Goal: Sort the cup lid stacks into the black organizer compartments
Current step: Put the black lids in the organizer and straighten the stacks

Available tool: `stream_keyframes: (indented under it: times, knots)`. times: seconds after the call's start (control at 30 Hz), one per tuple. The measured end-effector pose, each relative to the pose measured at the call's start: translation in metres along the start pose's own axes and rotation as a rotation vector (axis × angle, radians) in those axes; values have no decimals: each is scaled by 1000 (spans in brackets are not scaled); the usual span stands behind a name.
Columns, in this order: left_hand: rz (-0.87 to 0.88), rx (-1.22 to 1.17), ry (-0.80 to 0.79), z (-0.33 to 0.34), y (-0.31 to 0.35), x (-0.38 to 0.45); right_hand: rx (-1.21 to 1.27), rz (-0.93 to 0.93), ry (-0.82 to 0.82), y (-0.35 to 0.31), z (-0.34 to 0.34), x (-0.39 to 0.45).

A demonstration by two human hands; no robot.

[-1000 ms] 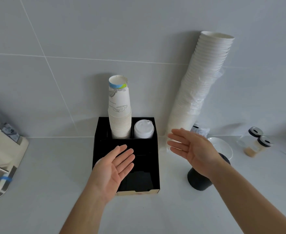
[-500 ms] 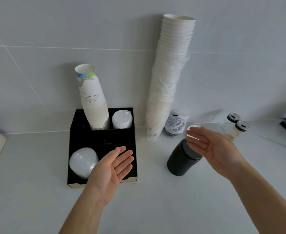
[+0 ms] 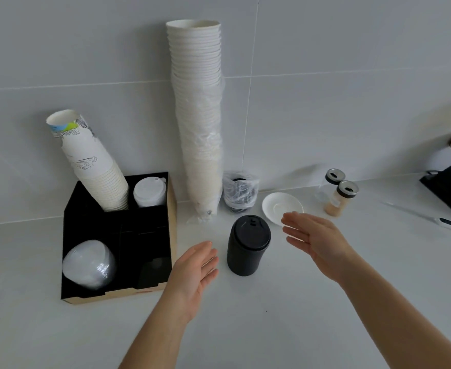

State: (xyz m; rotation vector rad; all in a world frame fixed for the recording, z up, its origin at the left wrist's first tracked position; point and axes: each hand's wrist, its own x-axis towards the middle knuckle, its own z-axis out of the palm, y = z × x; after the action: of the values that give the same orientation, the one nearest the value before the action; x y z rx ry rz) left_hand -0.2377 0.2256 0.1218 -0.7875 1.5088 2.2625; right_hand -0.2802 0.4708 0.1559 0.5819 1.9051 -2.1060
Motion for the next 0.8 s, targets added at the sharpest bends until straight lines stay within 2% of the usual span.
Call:
stream_keyframes:
  times: [0.33,0.63,0.8]
  knots:
    - [53,312,66,53,-10,37,-380,35,-101,27,15,51]
    - [102,340,70,59,-13,58,-413,23,-190,32,39,72]
    - [50,310,61,49,-17,71,-363,40,-199,41,43,80]
